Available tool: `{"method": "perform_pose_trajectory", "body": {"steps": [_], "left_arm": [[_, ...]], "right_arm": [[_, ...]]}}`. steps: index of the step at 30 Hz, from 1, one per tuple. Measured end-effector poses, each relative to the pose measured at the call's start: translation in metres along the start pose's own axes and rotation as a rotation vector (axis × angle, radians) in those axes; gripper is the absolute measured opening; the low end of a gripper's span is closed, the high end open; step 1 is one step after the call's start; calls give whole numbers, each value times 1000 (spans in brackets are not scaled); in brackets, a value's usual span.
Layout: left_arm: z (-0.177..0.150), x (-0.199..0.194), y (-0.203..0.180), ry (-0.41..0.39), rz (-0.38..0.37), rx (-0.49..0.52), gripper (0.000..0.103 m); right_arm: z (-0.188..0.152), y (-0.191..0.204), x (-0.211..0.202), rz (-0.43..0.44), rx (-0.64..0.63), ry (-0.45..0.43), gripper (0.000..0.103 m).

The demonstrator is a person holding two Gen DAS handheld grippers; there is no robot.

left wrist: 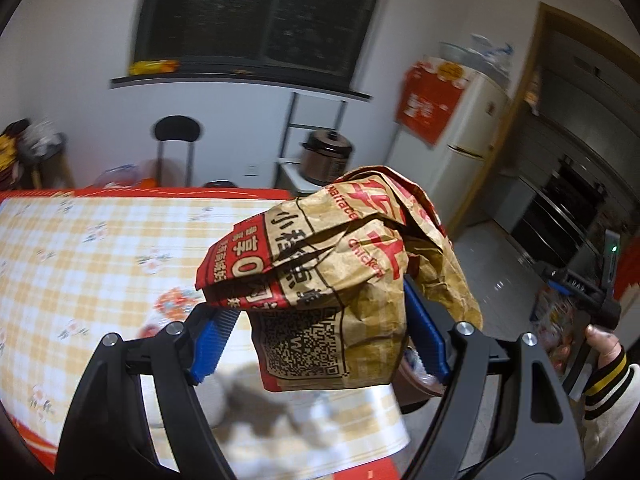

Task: Collect trash
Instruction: 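Release the blue can into the bucket with the right tool while the left holds the paper bag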

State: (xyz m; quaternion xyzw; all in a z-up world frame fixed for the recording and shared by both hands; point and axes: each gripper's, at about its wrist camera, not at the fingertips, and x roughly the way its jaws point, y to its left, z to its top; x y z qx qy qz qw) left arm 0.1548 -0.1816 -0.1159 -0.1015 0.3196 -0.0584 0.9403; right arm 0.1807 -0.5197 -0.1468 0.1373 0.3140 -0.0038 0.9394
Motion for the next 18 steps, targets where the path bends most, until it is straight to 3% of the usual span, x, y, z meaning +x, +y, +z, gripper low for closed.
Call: {"method": "perform_pose_trajectory", "body": {"steps": [8, 18], "left_arm": [[-9, 60, -74, 81, -129, 100, 78], [-30, 140, -165, 187, -254, 199, 79]], "right_arm": [[-2, -38, -45, -46, 9, -42, 98], [-17, -105, -86, -167, 57, -59, 98]]}}
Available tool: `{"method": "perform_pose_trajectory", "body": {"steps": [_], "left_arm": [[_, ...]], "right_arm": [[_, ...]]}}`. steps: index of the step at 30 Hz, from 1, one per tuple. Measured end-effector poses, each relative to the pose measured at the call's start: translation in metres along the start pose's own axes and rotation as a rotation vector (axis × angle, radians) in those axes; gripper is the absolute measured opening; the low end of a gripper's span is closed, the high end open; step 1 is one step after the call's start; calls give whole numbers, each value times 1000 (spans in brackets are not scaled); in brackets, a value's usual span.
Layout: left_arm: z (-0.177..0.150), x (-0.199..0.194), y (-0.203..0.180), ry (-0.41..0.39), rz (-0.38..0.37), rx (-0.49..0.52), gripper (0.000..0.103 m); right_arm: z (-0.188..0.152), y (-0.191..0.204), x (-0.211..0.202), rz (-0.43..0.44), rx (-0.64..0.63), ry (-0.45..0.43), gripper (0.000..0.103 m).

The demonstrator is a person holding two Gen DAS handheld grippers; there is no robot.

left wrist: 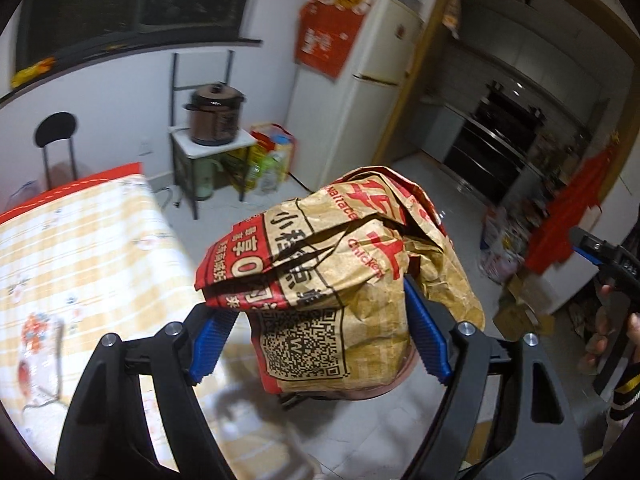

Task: Collect trash
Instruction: 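Release the blue can into the bucket with the right tool while the left holds the paper bag, then carry the brown paper food bag over the bucket and open the left tool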

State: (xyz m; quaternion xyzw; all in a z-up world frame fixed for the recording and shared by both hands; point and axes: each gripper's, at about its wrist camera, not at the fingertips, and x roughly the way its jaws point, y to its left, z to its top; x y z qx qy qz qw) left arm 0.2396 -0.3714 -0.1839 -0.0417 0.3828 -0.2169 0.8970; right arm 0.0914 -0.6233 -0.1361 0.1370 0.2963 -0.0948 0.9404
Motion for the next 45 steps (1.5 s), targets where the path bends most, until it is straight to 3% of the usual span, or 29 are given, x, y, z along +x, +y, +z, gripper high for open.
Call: {"method": "perform_pose_trajectory", "body": {"steps": [9, 11, 18, 23, 30, 39, 45], "left_arm": [[17, 73, -46, 62, -48, 68, 87], [23, 78, -52, 58, -56, 72, 96], [33, 51, -52, -11, -39, 96, 96], [31, 11, -17, -56, 22, 48, 96], [16, -63, 70, -122, 169, -87, 96], [-32, -169, 181, -190, 353, -279, 96], [-74, -228, 235, -198, 431, -363, 96]], "right_arm": [[-21, -57, -13, -102, 84, 18, 98], [-25, -63, -13, -106, 94, 23, 98], [-19, -46, -4, -67, 81, 24, 98], [-16, -16, 6, -4, 39, 33, 98], [-14, 46, 19, 93, -37, 65, 98], [-20, 148, 26, 215, -140, 101, 98], [-37, 225, 28, 295, -215, 140, 98]]}}
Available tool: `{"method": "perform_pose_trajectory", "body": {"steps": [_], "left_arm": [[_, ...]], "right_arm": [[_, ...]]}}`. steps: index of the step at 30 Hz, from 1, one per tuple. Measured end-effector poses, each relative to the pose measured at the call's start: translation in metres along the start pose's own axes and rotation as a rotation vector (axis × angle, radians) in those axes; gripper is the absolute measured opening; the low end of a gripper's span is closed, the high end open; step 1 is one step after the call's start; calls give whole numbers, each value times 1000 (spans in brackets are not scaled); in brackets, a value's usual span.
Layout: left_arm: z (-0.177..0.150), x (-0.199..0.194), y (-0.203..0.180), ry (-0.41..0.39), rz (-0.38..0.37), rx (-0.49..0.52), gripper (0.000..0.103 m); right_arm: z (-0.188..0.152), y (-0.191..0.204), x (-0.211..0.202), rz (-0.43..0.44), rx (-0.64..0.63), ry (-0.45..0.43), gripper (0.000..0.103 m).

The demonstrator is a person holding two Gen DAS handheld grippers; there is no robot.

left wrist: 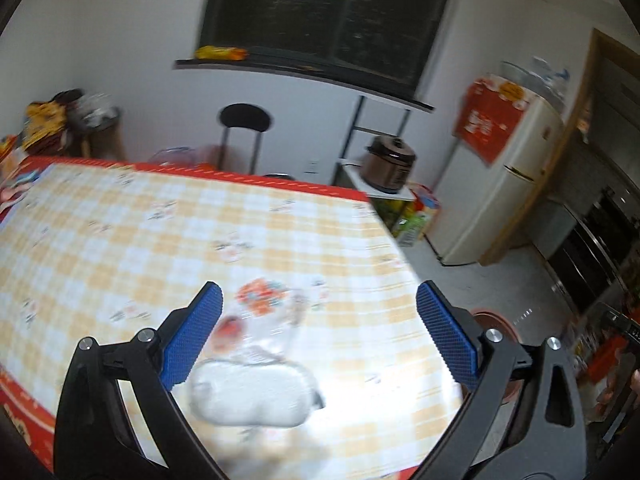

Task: Collect trash
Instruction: 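Carry the brown paper food bag over the bucket and open the left tool, then move both tools to the table and grasp the white foam pad with the right tool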

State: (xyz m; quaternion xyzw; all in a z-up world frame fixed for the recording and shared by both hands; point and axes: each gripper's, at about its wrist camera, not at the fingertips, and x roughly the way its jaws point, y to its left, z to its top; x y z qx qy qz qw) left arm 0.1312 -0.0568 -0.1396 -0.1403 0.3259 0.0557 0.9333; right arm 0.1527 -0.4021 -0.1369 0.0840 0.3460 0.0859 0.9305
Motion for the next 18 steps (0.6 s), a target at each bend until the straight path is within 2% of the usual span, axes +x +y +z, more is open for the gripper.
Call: {"method": "perform_pose_trajectory", "body": {"steps": [7, 12, 18], "left_arm": [[-20, -19, 70, 29, 41, -58, 96], [-35, -22, 110, 57, 30, -89, 96], [-47, -15, 147, 93, 9, -124, 96]], "right_arm": [[-4, 77, 26, 69, -66, 50, 98], [-11, 131, 38, 95, -120, 82, 98], [-24, 175, 52, 96, -147, 108, 98]]}}
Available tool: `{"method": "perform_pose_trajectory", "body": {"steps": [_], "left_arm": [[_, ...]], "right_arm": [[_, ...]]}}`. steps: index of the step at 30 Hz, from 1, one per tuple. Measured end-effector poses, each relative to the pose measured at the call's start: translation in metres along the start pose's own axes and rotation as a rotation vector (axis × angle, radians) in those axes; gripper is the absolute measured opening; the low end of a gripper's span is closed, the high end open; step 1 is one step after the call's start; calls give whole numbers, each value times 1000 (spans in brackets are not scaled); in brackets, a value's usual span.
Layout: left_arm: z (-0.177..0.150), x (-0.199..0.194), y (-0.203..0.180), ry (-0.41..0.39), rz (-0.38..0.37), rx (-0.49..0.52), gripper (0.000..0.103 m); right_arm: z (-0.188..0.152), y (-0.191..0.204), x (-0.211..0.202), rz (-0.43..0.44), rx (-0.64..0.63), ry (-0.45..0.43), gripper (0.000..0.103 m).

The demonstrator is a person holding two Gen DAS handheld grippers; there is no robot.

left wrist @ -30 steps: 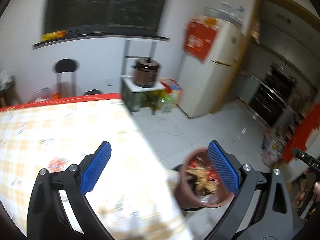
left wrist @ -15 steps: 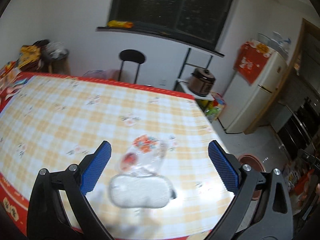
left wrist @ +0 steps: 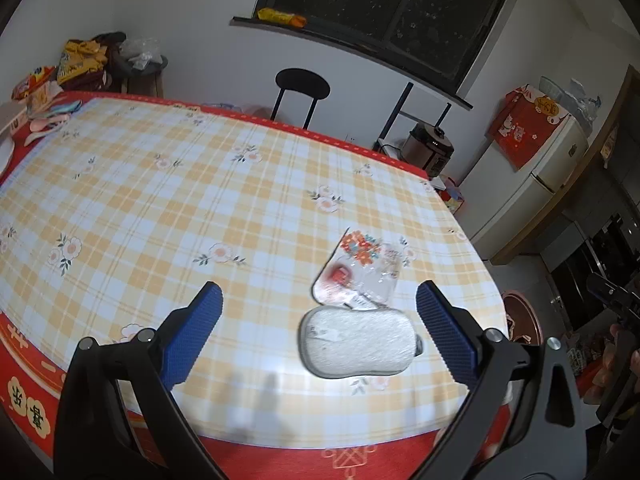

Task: Collect trash
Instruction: 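Move both tools to the table and grasp the white foam pad with the right tool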

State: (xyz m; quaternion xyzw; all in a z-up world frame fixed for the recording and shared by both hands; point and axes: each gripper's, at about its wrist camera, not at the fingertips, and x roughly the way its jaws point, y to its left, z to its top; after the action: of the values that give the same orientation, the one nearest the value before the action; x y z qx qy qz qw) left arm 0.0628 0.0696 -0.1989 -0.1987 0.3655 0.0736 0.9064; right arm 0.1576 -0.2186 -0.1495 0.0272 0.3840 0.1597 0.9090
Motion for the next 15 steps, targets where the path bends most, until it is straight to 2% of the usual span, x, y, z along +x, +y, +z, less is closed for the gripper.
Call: {"method": "perform_pose_trajectory", "body": {"steps": [9, 15], "left_arm": [[6, 12, 52, 37, -18, 32, 96], [5, 19, 82, 68, -10, 54, 96]], "right_arm": [[-39, 44, 55, 38, 55, 42, 98], [-80, 80, 113, 75, 41, 161, 98]]}}
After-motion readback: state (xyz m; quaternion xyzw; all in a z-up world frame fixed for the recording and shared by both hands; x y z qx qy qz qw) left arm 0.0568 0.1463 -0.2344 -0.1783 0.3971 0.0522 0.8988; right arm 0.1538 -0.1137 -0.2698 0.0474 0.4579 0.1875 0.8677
